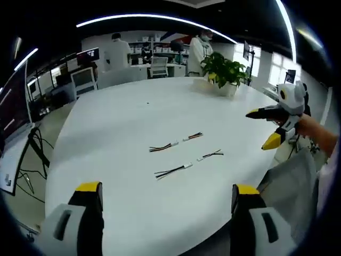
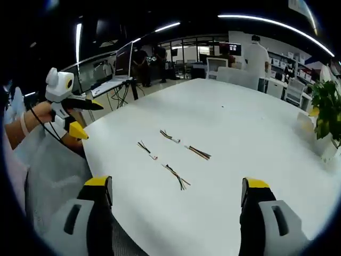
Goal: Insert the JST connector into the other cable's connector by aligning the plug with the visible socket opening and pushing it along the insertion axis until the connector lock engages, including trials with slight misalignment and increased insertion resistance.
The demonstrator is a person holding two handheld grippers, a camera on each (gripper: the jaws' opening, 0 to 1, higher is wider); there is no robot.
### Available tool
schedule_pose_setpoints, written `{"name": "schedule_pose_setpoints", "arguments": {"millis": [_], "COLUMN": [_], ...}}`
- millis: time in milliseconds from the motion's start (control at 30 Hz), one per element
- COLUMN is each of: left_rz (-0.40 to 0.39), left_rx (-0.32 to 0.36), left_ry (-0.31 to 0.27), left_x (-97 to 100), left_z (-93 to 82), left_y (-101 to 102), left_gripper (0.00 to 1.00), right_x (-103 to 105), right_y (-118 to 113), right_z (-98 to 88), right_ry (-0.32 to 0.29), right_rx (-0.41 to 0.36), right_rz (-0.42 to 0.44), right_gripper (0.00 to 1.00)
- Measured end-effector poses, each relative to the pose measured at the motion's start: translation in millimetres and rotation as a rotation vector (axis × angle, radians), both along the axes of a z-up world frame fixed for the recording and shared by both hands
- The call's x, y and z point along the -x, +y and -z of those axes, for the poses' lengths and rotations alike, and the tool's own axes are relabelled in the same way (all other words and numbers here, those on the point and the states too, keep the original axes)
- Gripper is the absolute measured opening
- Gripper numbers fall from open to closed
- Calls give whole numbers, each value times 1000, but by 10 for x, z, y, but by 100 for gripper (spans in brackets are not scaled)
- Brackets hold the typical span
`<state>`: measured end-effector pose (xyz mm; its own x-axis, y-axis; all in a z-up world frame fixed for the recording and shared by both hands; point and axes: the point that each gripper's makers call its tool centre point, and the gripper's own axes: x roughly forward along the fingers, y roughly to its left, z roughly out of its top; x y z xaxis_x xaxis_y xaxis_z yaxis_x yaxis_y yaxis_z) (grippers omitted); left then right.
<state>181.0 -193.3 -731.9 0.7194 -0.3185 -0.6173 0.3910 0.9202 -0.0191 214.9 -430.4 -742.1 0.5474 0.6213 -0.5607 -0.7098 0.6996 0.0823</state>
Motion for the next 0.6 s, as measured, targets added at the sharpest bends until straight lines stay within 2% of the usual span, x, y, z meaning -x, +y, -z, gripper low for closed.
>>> {"name": "schedule_pose_setpoints", "arguments": {"millis": [300,400,600], "left_rz": [8,18,19], "left_rx": [9,-20,1], "left_ry": [-17,-56,-46], "left_x": [5,-11,-13], "left_z": [-26,-76,-64], "left_y": [-26,-29,-48], "left_gripper": [99,99,99], "right_x": [13,26,37], "right_y": [10,15,7], "right_z": [16,23,28], "right_ry": [11,16,18], "right_rx": [1,0,7], "right_rz": [-4,-9,-12], "right_gripper": [99,99,99]}}
